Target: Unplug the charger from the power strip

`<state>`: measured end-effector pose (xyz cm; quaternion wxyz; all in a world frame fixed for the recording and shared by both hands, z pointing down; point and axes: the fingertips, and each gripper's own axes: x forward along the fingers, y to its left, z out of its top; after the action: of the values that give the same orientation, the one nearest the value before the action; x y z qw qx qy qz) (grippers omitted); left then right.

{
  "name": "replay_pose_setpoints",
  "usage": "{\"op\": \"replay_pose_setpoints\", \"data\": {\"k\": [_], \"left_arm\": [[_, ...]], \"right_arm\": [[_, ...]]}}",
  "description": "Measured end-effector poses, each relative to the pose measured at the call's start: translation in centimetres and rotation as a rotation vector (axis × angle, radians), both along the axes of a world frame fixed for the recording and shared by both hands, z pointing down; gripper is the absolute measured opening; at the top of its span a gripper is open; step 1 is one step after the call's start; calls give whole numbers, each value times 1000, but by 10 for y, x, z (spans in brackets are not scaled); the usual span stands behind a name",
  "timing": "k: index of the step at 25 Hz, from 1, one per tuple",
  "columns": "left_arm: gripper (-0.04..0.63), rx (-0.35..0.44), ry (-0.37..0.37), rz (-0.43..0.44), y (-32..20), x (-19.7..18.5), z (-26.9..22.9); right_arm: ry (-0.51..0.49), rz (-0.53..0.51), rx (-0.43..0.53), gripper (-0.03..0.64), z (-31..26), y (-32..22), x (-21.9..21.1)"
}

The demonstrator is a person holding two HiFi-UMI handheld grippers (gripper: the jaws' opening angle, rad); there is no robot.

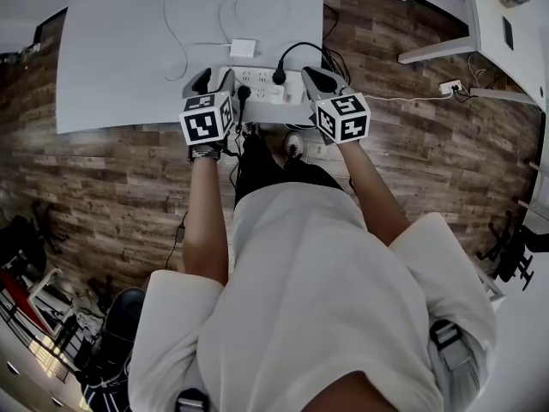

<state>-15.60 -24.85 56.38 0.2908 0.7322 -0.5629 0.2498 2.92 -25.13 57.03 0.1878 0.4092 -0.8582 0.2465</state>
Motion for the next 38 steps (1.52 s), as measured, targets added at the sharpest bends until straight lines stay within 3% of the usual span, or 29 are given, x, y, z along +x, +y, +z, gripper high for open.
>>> {"op": "replay_pose_setpoints", "data": {"k": [12,20,29,38], "left_arm": [[7,230,-57,-60,36,25,-91],[5,405,-65,-22,69,39,-157],[5,651,-200,48,92,51,-239],[5,762,-195,76,113,53,-289]], "right_arm": [[-54,-64,205,2,-122,16,26],[-100,-91,354,2,-196,40,19],[-57,-116,521,2,-257,70,3],[-64,-77,657,2,-317,100,3]]}}
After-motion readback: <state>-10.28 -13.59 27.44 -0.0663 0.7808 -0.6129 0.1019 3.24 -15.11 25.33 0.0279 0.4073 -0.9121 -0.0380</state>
